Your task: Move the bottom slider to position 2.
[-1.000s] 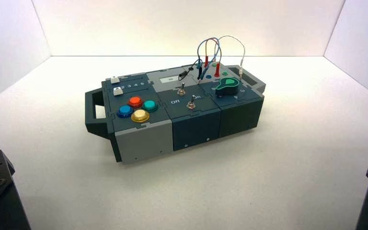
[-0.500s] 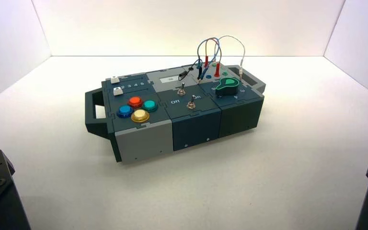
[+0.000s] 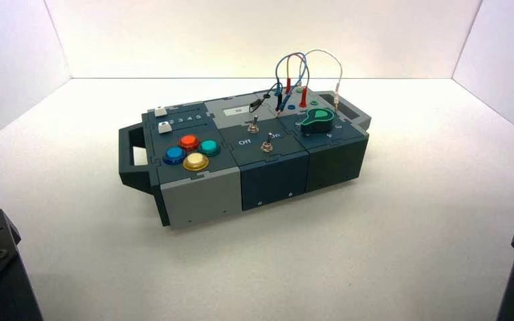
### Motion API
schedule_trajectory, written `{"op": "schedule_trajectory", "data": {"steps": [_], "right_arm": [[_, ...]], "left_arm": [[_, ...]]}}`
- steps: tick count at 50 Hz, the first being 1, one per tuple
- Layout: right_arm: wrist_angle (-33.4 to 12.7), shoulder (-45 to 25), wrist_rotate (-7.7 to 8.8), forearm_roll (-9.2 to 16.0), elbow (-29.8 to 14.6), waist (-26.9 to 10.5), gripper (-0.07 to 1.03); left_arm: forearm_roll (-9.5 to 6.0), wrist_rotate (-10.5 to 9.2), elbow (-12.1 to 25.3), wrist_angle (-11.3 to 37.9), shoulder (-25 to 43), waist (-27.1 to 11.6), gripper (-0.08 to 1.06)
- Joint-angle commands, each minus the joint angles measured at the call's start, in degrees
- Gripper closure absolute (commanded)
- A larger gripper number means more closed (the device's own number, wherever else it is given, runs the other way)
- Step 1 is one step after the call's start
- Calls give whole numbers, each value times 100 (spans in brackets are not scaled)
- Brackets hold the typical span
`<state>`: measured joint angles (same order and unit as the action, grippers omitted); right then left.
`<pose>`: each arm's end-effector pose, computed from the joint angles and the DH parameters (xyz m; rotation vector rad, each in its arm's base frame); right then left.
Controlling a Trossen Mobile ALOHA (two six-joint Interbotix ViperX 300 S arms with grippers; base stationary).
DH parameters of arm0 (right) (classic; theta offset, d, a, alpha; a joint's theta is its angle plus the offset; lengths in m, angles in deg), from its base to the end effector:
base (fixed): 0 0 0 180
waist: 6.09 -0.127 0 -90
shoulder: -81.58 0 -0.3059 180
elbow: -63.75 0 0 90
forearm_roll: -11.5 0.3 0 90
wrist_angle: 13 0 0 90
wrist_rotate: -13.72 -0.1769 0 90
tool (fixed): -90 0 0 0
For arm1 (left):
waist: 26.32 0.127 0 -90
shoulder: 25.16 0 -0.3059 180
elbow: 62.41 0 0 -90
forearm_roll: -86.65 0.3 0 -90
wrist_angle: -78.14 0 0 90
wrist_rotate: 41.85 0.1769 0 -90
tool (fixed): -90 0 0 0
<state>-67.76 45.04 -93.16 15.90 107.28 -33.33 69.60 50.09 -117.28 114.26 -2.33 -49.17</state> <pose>0.1506 0.0900 0.2366 0.1525 0.8482 0.3724 0.1467 -0.0950 0.2426 -0.1557 0.4545 -0.5210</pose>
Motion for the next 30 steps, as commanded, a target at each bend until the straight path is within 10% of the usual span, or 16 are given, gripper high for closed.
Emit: {"op": "schedule_trajectory", "data": {"steps": [1,30], "right_arm": [[26,-35,9,18,-149,-9,98],[-18,-35,35,18,-149,-9,98]], "left_arm": [[18,26,149,-88,281,-9,94],[18,53,158,-316,835,-18,94]]}}
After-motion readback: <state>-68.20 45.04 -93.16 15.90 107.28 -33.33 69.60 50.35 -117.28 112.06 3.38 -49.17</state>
